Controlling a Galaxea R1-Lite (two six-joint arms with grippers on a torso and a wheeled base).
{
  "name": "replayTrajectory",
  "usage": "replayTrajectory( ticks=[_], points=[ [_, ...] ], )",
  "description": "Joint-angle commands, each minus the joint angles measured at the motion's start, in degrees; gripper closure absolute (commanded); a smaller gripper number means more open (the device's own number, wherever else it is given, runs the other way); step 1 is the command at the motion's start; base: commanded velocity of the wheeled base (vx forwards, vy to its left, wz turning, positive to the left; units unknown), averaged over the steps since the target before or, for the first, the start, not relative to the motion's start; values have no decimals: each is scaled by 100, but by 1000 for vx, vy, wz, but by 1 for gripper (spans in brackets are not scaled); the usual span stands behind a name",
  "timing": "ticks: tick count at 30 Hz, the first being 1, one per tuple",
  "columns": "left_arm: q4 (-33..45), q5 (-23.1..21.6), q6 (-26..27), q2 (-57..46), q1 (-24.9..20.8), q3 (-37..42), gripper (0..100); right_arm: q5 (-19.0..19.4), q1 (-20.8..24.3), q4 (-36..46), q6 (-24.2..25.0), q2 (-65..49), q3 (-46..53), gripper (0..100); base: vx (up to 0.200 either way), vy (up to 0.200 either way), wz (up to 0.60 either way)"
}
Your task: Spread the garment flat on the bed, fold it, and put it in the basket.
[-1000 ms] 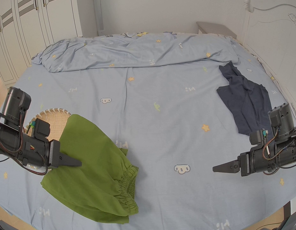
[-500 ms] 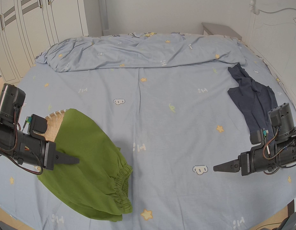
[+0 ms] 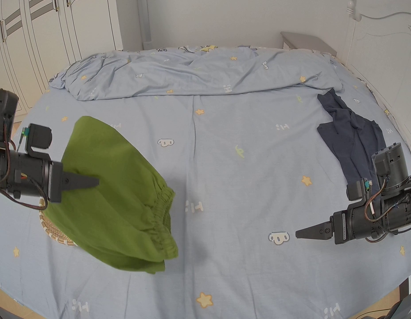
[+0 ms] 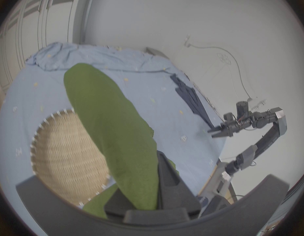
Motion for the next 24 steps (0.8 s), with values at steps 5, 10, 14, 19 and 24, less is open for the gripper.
replayTrajectory(
  ticks=[5,10,14,19,24],
  points=[
    [-1477,-14,-40,150,950,-121,100,4,13,-1,1,10,30,0,0,0,0],
    [-2321,-31,-75,405,1477,-7,100,-5,21,-10,-16,19,38,0,0,0,0],
    [-2506,-31,-75,651,1749,28,100,4,13,-10,-16,19,38,0,0,0,0],
    [-2523,-23,-84,730,1996,353,100,4,21,-10,-25,10,38,0,0,0,0],
    [-2506,13,-110,695,2286,863,100,4,57,-10,-34,-8,38,0,0,0,0]
  ],
)
